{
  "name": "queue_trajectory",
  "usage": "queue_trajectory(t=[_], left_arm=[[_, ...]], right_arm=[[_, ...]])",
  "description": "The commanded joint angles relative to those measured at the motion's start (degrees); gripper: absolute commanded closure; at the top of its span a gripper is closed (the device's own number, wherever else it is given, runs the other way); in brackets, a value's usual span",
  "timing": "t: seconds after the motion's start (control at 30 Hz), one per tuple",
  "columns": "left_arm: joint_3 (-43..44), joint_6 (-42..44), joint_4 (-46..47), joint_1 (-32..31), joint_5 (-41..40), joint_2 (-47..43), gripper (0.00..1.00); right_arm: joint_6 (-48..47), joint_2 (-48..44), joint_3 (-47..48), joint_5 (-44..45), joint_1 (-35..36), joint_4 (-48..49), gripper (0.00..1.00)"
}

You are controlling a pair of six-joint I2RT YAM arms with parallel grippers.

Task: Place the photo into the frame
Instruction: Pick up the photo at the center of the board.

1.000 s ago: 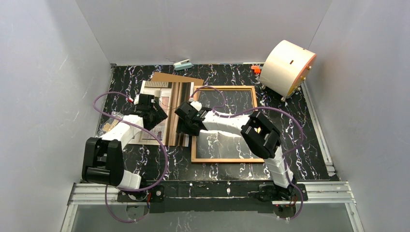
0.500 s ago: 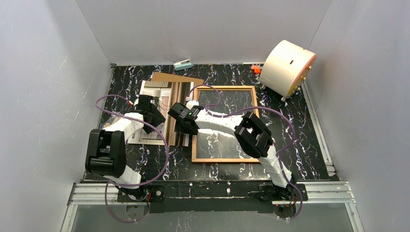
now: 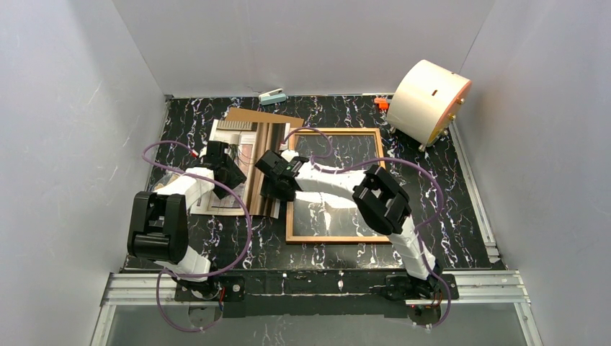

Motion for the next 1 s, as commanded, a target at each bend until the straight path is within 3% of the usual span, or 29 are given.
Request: queue_trajectory(t=[0.0, 0.53, 0.8, 0.97], left_arm=[[-0.57, -0.12, -4.46, 0.39, -3.74, 2.46, 0.42], [-1.66, -0.57, -4.21, 0.47, -4.39, 2.06, 0.43], [-1.87, -0.42, -3.85, 0.48, -3.78, 1.97, 0.43], [-1.61, -0.37, -3.64, 0.48, -3.15, 1.74, 0.43]], right_arm=[[4.50, -2.01, -5.51, -9.36, 0.11, 6.48, 0.35], [5.90, -16.87, -28.46, -15.46, -1.34, 41.89, 0.34], [6.38, -19.54, -32.66, -14.95, -2.78, 44.79, 0.33], [6.70, -19.97, -37.16, -18.61, -5.14, 54.18, 0.33]])
